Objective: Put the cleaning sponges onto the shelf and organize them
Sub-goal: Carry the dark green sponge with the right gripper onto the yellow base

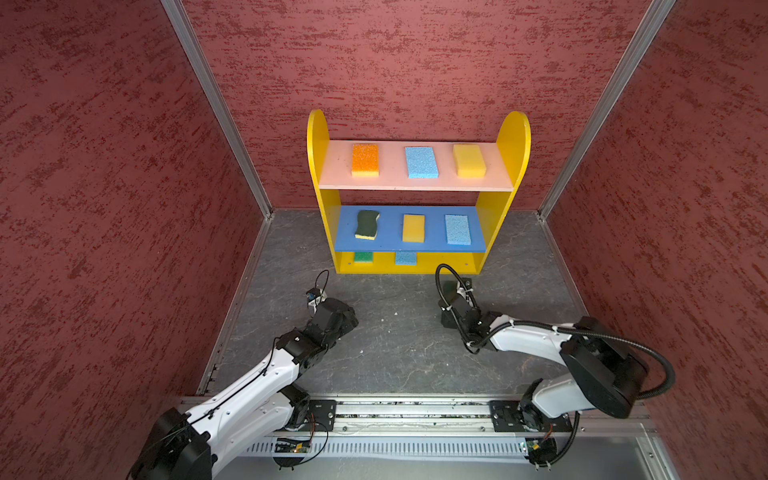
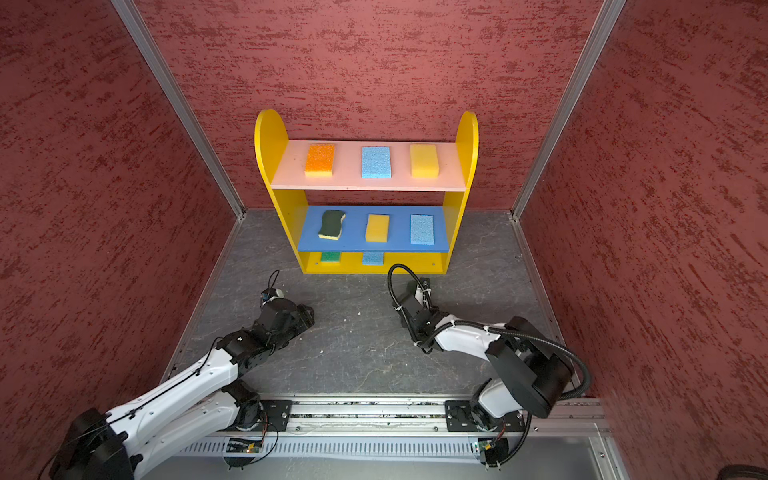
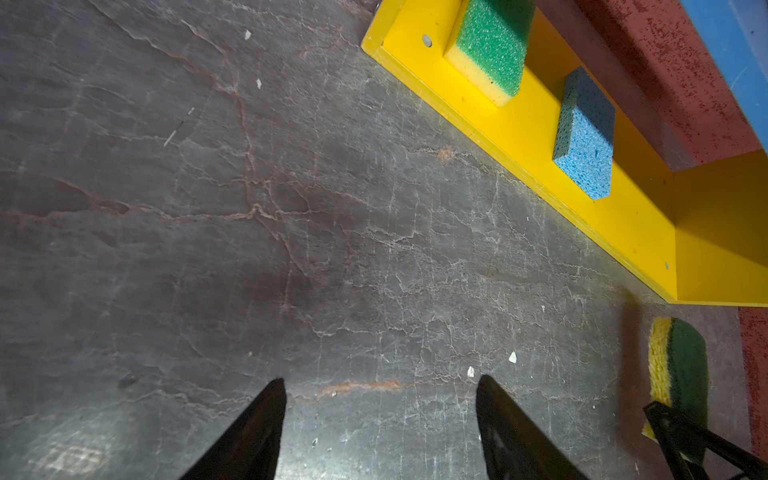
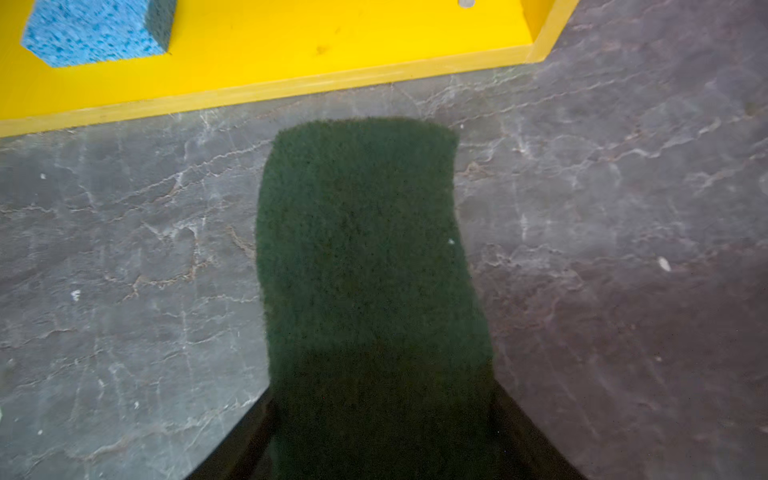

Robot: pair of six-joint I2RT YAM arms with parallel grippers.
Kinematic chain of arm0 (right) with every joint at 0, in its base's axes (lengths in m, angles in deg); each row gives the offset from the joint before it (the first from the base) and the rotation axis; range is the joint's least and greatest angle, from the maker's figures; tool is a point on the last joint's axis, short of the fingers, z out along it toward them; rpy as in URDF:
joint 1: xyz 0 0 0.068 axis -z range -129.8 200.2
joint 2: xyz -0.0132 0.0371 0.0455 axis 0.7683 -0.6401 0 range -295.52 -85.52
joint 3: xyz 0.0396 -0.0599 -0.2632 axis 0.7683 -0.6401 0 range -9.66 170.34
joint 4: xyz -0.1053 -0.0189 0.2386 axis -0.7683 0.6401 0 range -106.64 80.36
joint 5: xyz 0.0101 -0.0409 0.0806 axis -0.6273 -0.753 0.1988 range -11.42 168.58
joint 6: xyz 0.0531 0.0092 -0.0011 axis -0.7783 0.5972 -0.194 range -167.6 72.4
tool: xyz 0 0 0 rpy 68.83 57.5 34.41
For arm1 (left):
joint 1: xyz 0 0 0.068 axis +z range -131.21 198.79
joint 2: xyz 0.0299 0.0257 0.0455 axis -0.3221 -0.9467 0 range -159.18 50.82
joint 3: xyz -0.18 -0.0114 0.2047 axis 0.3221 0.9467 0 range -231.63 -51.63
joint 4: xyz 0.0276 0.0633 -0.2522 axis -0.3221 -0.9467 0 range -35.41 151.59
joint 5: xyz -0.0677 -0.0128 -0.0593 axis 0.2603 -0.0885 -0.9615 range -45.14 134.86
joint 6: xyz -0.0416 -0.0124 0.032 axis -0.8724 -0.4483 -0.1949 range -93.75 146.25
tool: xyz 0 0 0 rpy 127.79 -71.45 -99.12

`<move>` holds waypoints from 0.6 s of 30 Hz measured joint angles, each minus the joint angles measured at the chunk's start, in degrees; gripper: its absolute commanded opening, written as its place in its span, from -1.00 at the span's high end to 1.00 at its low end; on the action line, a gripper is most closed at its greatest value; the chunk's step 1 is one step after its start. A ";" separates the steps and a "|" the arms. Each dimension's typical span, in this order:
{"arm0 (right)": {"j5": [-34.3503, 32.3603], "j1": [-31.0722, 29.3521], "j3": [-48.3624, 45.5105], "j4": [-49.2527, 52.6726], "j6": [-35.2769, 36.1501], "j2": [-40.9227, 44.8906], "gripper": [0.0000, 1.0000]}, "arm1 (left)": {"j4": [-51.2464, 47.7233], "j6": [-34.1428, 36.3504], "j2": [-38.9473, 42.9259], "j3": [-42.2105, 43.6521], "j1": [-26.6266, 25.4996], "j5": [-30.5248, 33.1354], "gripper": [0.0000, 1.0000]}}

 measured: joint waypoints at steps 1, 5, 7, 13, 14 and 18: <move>-0.04 0.00 -1.18 -1.33 0.81 1.27 -0.33 | 0.02 -0.11 0.07 0.11 0.00 0.00 -0.46; -0.20 0.04 -4.74 -6.08 3.45 4.22 -0.32 | 0.00 -0.52 0.11 0.55 0.00 0.00 -0.46; -0.13 0.15 -5.55 -8.15 4.72 4.66 -0.31 | 0.00 -0.68 0.11 0.57 0.00 -0.02 -0.46; 0.28 0.96 -6.56 -15.52 7.89 3.91 -0.30 | 0.94 -0.74 0.59 0.57 0.00 -0.50 -0.46; 0.28 1.25 -6.51 -16.55 8.20 3.21 -0.30 | 1.09 -0.72 0.55 0.57 0.00 -0.55 -0.46; 0.26 2.36 -5.86 -19.08 9.16 -0.79 -0.29 | 1.42 -0.50 -0.20 0.57 0.00 -0.61 -0.46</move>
